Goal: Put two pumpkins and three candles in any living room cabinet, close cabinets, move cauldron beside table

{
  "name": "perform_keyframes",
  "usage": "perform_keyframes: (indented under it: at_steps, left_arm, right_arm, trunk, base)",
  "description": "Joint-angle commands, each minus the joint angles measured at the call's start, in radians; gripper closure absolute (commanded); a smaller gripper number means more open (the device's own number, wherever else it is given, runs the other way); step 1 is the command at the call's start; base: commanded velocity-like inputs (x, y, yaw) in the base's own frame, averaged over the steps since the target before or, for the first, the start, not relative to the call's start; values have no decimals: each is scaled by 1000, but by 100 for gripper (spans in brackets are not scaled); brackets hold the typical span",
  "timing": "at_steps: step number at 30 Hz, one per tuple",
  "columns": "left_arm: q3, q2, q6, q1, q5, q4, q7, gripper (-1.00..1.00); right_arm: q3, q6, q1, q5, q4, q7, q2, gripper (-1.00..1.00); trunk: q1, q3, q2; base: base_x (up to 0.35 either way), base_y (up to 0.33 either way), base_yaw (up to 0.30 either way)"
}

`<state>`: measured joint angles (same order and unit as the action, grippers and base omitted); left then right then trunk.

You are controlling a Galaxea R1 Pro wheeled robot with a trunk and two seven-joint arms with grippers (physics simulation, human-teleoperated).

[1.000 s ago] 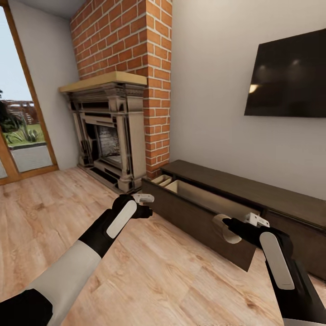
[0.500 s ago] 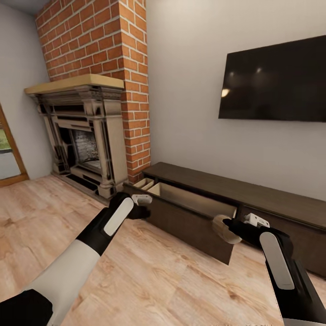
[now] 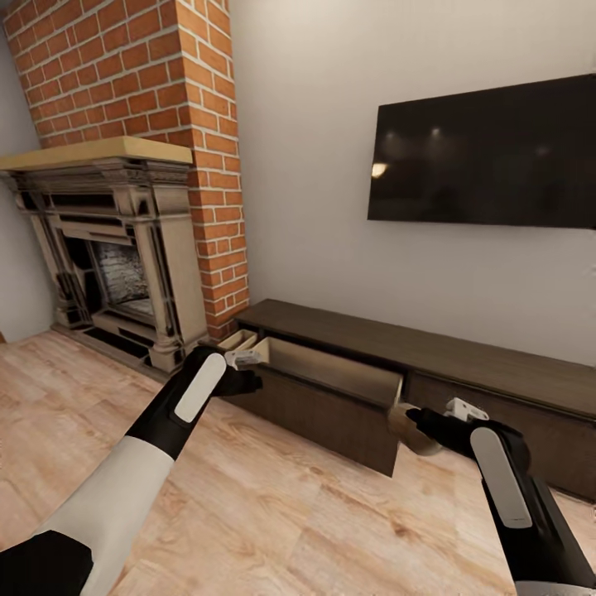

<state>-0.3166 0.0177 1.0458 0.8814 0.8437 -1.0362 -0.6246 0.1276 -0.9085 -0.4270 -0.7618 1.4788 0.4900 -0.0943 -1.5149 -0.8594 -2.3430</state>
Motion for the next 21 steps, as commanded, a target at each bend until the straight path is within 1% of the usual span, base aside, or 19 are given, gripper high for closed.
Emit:
perform_keyframes:
  at_steps: [1,5,8,21]
  left_arm:
    - [0,-2,1,1,11,-1,-10,-100]
    - [0,-4,1,1,11,-4,-10,-100]
    - [0,-6,1,1,12,-6,-10,-100]
    - [1,-16,1,1,12,-13,-10,-100]
  right_arm:
    - [0,-1,-2,-13,-12,10,0,100]
    - [0,-1,-2,-13,-28,10,-1,100]
    - [0,-1,-2,-13,-31,10,-1,100]
    - [0,0,-3,-13,-35,9,-1,100]
  trunk:
    - [5,1,7]
    - [20,7,35]
    - [31,12,56]
    - [81,31,147]
  base:
    - [-217,55,-62]
    - [-237,57,-34]
    - [-137,30,-13]
    - [-21,5,-2]
